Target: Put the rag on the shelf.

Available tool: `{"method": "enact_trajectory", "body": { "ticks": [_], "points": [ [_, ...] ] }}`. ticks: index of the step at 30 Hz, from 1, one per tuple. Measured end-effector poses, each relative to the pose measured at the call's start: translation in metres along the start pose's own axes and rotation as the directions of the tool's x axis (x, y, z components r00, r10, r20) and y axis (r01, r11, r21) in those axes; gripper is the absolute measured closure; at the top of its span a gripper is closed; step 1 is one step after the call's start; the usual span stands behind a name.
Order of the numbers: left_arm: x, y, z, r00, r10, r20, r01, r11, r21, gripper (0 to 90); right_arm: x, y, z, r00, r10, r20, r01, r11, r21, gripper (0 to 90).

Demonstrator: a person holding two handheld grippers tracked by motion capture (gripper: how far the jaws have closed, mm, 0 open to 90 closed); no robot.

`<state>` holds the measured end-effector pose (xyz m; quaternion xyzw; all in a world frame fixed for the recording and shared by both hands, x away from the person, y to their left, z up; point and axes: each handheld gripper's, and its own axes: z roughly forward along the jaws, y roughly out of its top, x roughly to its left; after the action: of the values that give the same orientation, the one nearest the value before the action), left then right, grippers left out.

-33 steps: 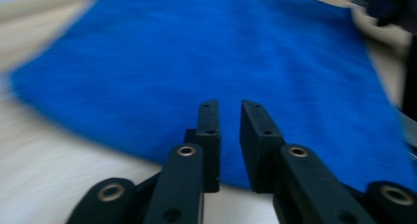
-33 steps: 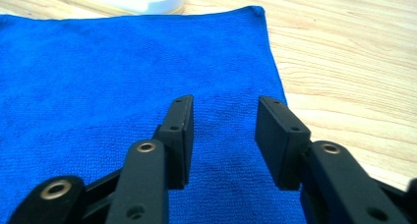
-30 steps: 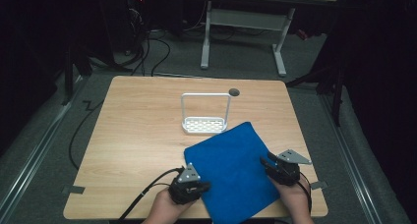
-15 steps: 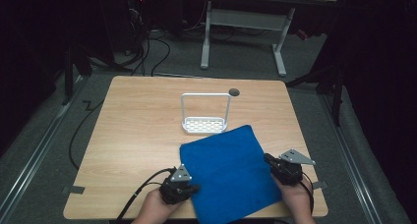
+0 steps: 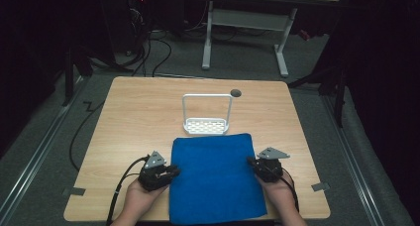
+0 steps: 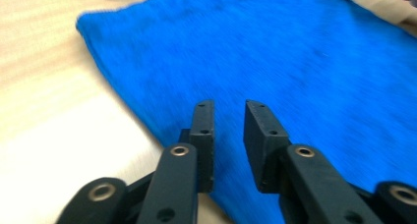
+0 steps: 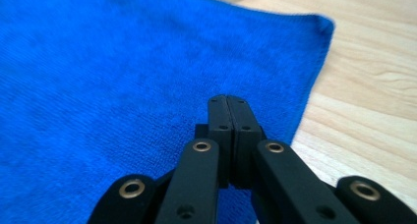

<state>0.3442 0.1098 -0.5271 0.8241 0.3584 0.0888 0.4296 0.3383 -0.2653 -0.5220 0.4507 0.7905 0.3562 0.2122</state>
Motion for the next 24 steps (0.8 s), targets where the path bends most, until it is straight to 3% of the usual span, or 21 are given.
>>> {"method": "enact_trajectory", "body": {
  "ticks": [1,2,6,8,13,21,24],
  "points": [
    [0.0,0.0,0.0,1.0,0.0,0.0,0.0,1.0,0.0,73.7,0.001,0.0,0.002,1.0,-0.004,0.008,0.004,1.0,0.015,90.0],
    [-0.001,0.0,0.007,0.9995,0.027,-0.018,-0.026,0.9986,0.046,73.7,0.001,-0.001,0.004,0.9998,-0.015,0.012,0.015,0.999,0.028,90.0],
    [-0.002,-0.004,0.004,0.998,0.055,-0.029,-0.054,0.9977,0.042,75.1,0.002,-0.005,0.004,0.9999,-0.015,0.008,0.015,0.999,0.038,90.0],
    [-0.002,-0.01,-0.002,0.9994,0.032,-0.013,-0.032,0.999,0.031,75.7,0.004,-0.008,0.0,0.9998,-0.009,-0.017,0.009,0.999,0.035,90.0],
    [-0.006,-0.019,-0.014,0.9996,0.027,0.006,-0.028,0.9984,0.05,76.3,0.015,-0.016,-0.009,0.9984,-0.017,-0.055,0.019,0.999,0.036,90.0],
    [-0.006,-0.027,-0.026,0.9997,0.011,0.021,-0.012,0.998,0.062,77.7,0.036,-0.023,-0.022,0.9956,-0.053,-0.077,0.058,0.996,0.067,89.6],
    [-0.002,-0.026,-0.026,0.9998,0.001,0.019,-0.002,0.9987,0.052,76.5,0.032,-0.021,-0.022,0.9954,-0.026,-0.092,0.029,0.999,0.037,86.6]
  ]
}}
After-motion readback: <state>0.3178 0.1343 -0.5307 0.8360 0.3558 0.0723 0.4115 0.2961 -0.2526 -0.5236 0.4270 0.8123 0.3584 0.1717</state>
